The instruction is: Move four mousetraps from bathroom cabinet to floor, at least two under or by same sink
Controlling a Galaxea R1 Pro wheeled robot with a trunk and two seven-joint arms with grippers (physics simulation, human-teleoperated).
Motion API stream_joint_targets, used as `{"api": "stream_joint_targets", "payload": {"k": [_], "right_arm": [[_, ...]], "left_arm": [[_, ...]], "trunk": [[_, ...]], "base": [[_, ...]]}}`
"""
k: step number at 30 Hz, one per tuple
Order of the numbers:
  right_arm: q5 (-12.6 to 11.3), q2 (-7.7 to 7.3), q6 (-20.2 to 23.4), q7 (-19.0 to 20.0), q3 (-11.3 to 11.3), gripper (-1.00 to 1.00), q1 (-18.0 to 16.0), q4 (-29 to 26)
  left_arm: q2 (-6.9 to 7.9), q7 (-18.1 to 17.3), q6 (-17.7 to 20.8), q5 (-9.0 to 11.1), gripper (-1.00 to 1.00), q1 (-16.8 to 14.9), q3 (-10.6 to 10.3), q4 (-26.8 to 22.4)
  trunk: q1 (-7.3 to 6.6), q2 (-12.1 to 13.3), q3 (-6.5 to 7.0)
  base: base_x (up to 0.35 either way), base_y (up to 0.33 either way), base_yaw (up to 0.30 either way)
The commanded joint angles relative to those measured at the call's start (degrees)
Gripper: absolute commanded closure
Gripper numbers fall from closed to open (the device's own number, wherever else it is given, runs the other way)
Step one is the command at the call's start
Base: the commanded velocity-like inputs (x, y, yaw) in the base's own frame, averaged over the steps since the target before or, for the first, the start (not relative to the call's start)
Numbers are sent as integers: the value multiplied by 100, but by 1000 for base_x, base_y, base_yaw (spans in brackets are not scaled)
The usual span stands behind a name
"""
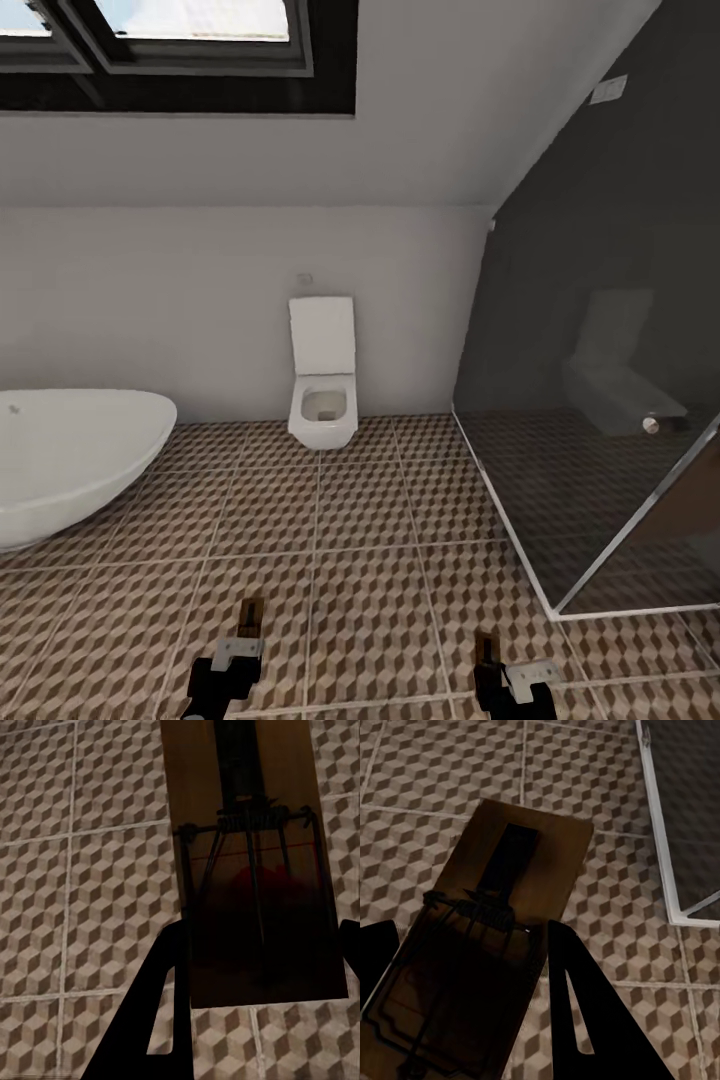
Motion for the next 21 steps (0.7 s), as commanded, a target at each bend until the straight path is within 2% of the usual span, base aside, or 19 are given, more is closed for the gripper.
{"api": "stream_joint_targets", "payload": {"k": [1,6,15,21], "right_arm": [[-54,-6,-16,-24,50,100,-3,-2],[-54,-6,-16,-24,50,100,-3,-2],[-54,-6,-16,-24,50,100,-3,-2],[-54,-6,-16,-24,50,100,-3,-2]], "left_arm": [[-8,23,-32,20,100,-10,-48,26],[-9,23,-32,20,100,-11,-48,26],[-7,23,-32,20,100,-9,-48,26],[-9,23,-32,20,100,-8,-48,26]], "trunk": [[4,-11,-7],[4,-11,11],[4,-11,15],[4,-11,15]], "base": [[0,0,253],[0,0,176],[3,0,19],[184,0,1]]}}
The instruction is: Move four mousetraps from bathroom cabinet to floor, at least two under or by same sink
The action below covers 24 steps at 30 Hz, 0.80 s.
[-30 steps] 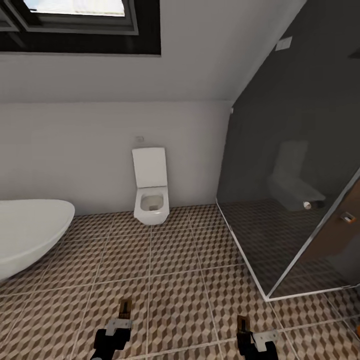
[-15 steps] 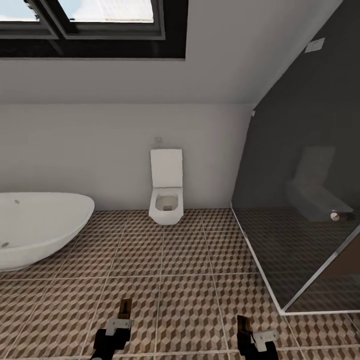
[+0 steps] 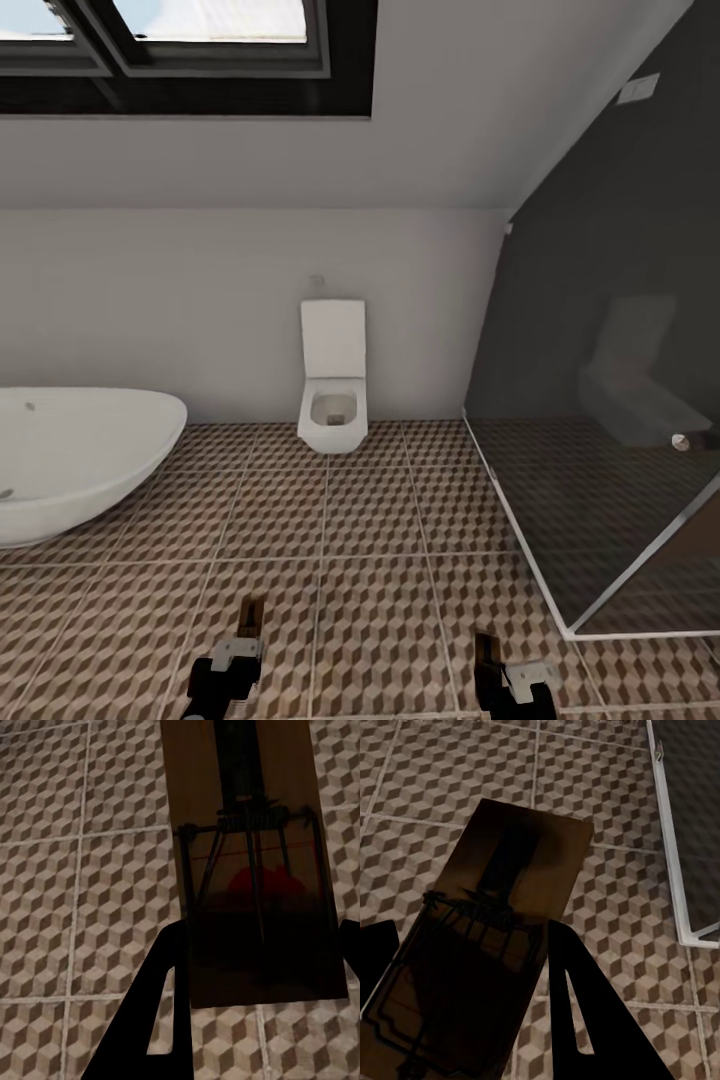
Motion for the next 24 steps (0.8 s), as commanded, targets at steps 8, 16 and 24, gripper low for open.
{"api": "stream_joint_targets", "payload": {"k": [8,16,24], "right_arm": [[-55,-5,-17,-24,49,100,-5,0],[-55,-5,-17,-24,49,100,-5,0],[-55,-5,-17,-24,49,100,-5,0]], "left_arm": [[-6,16,-34,20,100,-9,-48,24],[-4,15,-33,20,100,-7,-48,24],[0,15,-34,20,100,-8,-48,24]], "trunk": [[6,-11,-11],[6,-11,-11],[6,-11,-11]], "base": [[328,9,0],[340,70,0],[332,92,0]]}}
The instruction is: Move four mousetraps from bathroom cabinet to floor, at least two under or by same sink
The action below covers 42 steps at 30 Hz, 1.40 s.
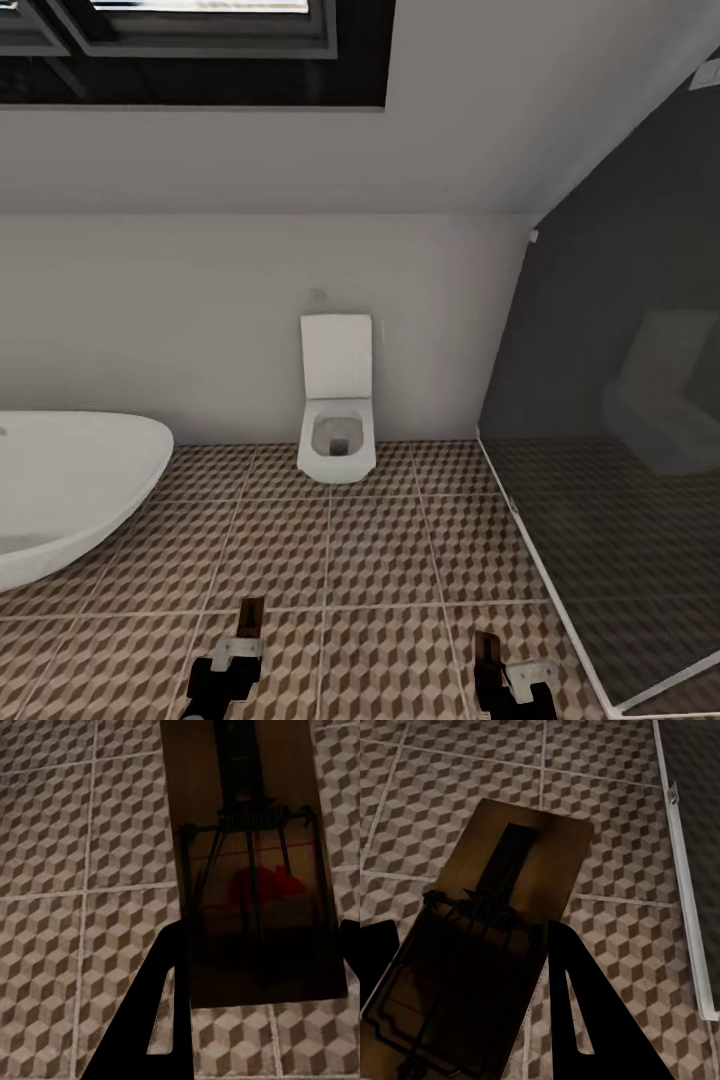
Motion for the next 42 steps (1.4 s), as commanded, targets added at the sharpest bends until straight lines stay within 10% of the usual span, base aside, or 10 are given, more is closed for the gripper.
{"api": "stream_joint_targets", "payload": {"k": [1,19,30,42], "right_arm": [[-55,-5,-17,-24,49,100,-5,0],[-5,35,99,-18,71,100,-5,-117],[7,342,2558,-324,68,100,-131,-2057],[40,1255,4300,-646,67,100,-2347,-1073]], "left_arm": [[-5,23,-31,20,100,-10,-48,23],[-117,64,100,20,100,-8,-35,-11],[121,67,3355,3,100,-2,-9,-2017],[245,465,5348,2,100,-728,143,-2675]], "trunk": [[6,-11,-11],[6,-11,-11],[6,-11,-11],[6,-11,-11]], "base": [[309,130,0],[210,98,0],[3,1,0],[0,0,0]]}}
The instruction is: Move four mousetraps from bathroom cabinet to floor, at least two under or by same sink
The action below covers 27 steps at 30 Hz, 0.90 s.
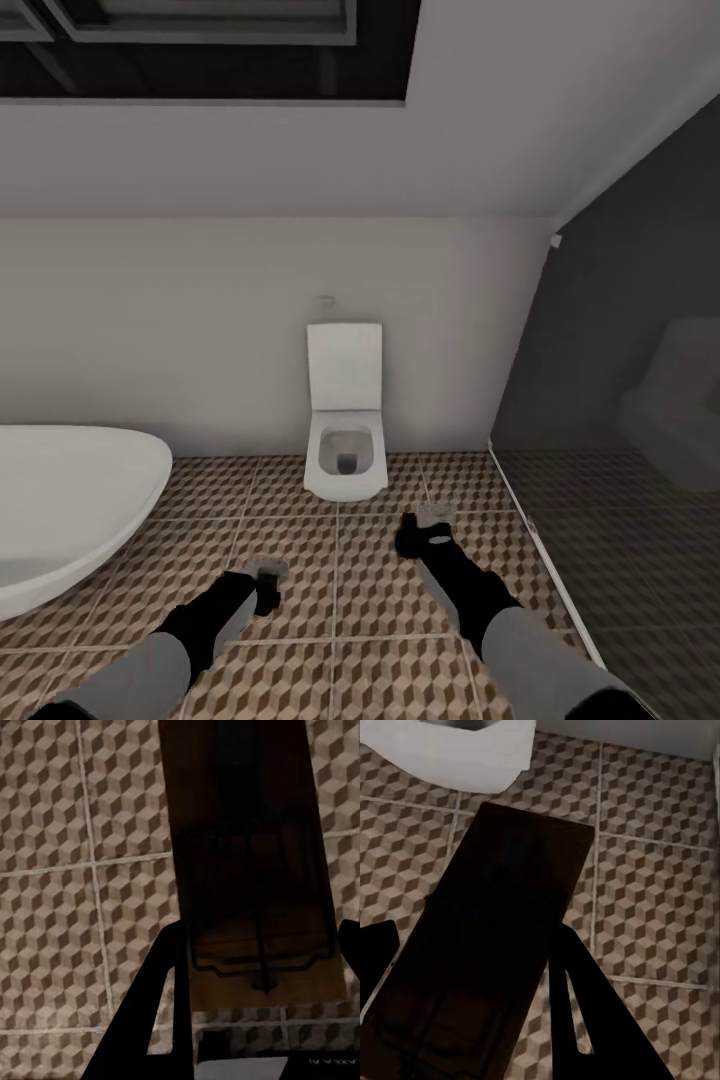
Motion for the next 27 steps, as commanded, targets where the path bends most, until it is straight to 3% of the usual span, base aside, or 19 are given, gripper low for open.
{"api": "stream_joint_targets", "payload": {"k": [1,5,9,12,16,27], "right_arm": [[-73,20,58,-61,45,100,-248,148],[-79,56,73,-72,42,100,-667,390],[-85,66,52,-73,38,100,-735,434],[-87,68,47,-74,38,100,-747,444],[-94,48,44,-72,26,100,-752,448],[-98,54,40,-58,36,100,-753,449]], "left_arm": [[22,124,105,70,100,-94,17,-27],[42,238,5,68,100,-221,238,-24],[-9,251,-543,65,100,-241,280,-36],[-71,228,-688,62,100,-244,286,-67],[-152,238,-734,63,100,-246,278,-296],[-124,261,-689,77,100,-246,259,-609]], "trunk": [[3,-13,-15],[3,-13,-15],[3,-13,-15],[3,-13,-15],[3,-13,-15],[47,-93,-51]], "base": [[0,0,0],[0,0,0],[0,0,0],[0,0,0],[0,0,0],[0,0,0]]}}
